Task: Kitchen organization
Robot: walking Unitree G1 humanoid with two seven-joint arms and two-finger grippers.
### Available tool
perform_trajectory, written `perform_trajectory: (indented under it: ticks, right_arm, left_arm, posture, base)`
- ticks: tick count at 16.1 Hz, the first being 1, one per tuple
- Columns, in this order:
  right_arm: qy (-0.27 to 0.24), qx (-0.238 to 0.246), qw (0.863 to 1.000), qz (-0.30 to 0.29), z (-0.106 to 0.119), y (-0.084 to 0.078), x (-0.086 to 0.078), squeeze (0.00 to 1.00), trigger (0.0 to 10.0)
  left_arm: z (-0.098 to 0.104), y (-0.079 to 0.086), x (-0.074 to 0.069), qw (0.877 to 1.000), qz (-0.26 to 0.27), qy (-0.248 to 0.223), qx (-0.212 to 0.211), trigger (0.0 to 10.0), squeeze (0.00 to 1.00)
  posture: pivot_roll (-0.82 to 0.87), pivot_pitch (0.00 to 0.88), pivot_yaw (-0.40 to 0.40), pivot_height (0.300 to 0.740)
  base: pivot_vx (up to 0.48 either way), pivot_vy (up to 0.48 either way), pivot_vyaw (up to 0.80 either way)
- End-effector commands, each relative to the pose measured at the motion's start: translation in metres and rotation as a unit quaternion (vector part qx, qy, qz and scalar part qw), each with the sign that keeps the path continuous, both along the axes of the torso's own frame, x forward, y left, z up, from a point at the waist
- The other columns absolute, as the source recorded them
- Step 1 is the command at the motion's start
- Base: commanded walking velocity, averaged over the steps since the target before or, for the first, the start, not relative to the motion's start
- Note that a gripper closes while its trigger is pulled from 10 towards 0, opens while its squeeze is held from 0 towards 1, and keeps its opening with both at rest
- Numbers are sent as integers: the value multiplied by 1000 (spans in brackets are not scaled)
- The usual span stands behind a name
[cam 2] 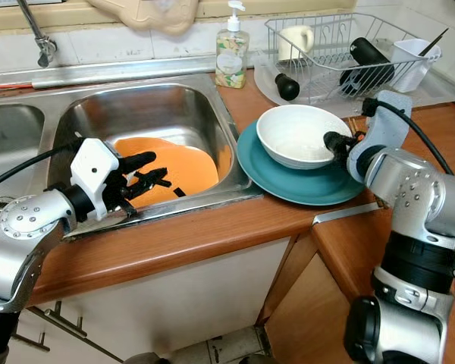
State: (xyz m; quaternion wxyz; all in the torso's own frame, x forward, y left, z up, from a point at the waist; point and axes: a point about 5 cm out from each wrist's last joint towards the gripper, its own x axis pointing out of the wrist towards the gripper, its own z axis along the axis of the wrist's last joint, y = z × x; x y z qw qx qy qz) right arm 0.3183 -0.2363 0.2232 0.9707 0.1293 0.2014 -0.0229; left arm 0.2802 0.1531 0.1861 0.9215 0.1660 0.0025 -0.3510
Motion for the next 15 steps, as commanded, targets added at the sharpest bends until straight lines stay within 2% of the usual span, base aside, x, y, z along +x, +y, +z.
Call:
perform_trajectory:
  ticks: [1,8,15]
  right_arm:
    - [0,20,1000,2,3,1,1,0,0]
    - [24,60,998,3,-6,4,1,0,0]
    - [18,66,998,-12,-3,2,3,0,0]
  left_arm:
    - [3,-1,-2,1000,-9,-1,3,10000,0]
    - [2,-2,-4,1000,-14,5,7,10000,0]
    - [3,-3,-3,1000,-10,3,6,10000,0]
  posture:
    - [-50,0,-15,740]
    - [-48,0,-15,740]
    - [-48,0,-14,740]
  base:
    - [0,0,0]
    - [0,0,0]
    - [0,0,0]
